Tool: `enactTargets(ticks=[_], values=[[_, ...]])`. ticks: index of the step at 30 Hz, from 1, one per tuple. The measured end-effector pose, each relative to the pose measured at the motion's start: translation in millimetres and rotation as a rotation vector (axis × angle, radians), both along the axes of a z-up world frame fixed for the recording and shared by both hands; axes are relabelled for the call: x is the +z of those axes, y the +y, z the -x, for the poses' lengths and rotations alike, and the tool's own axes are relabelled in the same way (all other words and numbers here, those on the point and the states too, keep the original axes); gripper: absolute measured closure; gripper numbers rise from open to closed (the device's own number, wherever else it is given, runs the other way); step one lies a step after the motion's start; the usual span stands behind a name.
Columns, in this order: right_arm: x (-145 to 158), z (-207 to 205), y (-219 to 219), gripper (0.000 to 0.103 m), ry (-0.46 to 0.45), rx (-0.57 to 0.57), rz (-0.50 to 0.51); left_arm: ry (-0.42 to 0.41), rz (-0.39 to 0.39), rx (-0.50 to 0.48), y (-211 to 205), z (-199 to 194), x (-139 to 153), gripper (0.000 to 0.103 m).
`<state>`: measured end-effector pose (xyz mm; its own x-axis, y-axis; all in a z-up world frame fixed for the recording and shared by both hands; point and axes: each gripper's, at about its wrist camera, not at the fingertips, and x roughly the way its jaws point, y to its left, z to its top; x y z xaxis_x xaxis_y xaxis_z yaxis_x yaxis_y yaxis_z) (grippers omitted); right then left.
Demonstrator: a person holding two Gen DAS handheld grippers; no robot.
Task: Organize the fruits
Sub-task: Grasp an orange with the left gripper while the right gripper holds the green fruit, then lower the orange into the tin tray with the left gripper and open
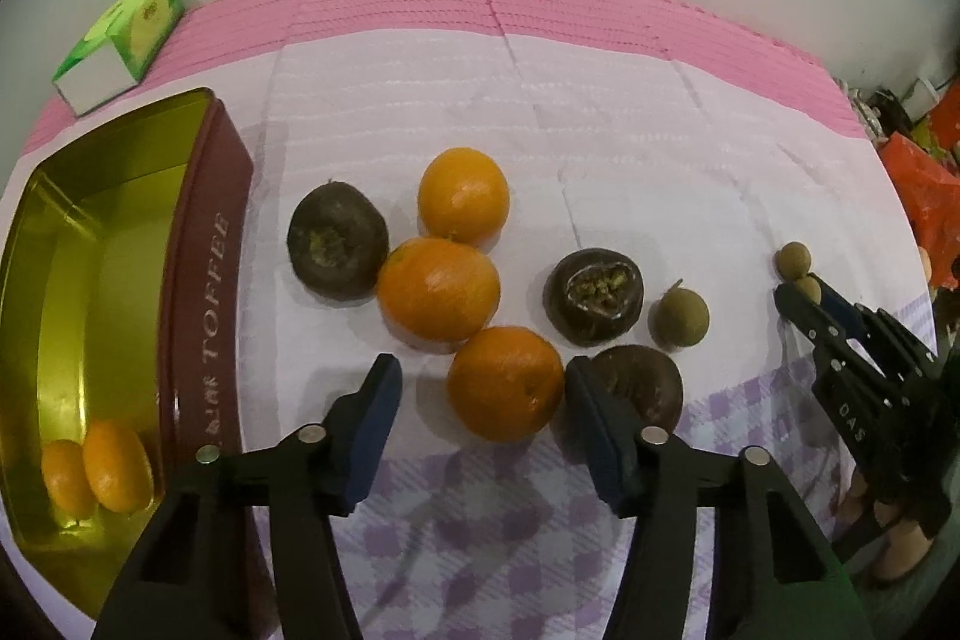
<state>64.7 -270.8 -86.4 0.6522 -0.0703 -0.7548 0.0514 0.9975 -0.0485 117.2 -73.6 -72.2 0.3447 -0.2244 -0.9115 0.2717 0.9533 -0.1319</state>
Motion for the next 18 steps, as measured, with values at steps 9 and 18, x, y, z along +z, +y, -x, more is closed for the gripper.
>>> enactTargets(ticks=[9,18], values=[[0,0,0,0.08,-0.001,0.0,0.001,0.008,-0.001,-0.019,-4,2,-2,0.063],[0,0,0,0.08,-0.001,0.0,0.004,-0.008,0.001,0.003,11,14,10,0.063]])
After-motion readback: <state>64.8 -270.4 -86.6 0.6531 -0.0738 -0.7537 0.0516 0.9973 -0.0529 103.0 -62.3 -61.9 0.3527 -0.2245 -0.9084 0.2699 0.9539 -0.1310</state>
